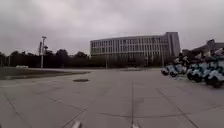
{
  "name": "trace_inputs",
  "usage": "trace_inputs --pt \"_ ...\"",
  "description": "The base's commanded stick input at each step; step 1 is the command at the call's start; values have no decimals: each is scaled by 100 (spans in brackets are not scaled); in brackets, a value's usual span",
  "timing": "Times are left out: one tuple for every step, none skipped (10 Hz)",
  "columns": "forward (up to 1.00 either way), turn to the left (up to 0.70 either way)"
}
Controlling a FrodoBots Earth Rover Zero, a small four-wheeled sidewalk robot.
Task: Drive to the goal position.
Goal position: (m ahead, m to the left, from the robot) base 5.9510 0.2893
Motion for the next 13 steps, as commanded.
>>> trace_inputs --pt "70 0" --pt "70 -5" --pt "70 -15" --pt "70 -7" --pt "70 0" --pt "70 0" --pt "70 0" --pt "70 0" --pt "70 0" --pt "70 0" --pt "70 0" --pt "70 -1" --pt "70 0"
